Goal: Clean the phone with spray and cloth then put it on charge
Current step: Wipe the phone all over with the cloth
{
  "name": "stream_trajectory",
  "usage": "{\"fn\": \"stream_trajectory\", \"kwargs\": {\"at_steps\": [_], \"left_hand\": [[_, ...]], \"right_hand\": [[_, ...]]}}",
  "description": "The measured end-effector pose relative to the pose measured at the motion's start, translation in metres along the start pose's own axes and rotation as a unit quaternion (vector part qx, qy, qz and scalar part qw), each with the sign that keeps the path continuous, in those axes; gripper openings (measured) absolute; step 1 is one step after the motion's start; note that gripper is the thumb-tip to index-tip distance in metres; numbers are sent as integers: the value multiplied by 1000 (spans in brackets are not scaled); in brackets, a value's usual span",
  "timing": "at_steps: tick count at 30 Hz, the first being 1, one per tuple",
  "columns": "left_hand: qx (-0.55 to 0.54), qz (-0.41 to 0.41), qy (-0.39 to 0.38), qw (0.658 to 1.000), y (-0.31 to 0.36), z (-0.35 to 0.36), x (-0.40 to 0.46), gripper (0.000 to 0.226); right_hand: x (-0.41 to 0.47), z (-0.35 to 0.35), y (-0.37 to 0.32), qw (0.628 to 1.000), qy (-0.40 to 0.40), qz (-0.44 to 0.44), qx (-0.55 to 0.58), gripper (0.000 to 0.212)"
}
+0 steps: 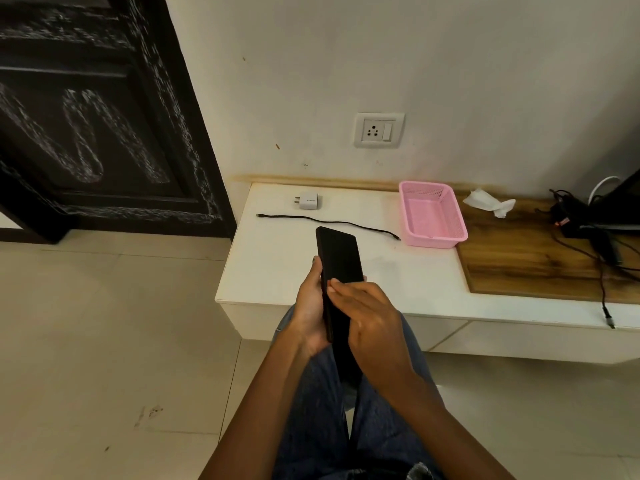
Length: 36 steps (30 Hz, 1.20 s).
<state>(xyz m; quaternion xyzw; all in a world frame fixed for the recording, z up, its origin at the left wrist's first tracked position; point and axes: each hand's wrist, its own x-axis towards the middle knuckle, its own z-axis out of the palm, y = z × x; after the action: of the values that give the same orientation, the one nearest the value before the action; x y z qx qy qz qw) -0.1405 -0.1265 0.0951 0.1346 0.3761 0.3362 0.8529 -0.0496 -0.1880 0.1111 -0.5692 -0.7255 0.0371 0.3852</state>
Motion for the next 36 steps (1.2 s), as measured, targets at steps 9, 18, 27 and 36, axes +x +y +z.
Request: {"fn": "stream_trajectory", "kwargs": {"at_steps": [9,18,27,36], "left_hand": [[-26,1,-19,999,2,4,-3,77],[-28,24,-7,999,4,-8,-1,73],[-15,8,-1,1000,2,-1,-1,75],[-51,18,-8,999,6,-6,-5,73]], "right_hand": [[-3,-5,11,1000,-8,-15,-18,23],[-21,0,-3,998,-17,-68,0,31],[-2,3,4,999,2,-41,-4,24],[-20,-2,9,996,-33,-78,4,30]]}}
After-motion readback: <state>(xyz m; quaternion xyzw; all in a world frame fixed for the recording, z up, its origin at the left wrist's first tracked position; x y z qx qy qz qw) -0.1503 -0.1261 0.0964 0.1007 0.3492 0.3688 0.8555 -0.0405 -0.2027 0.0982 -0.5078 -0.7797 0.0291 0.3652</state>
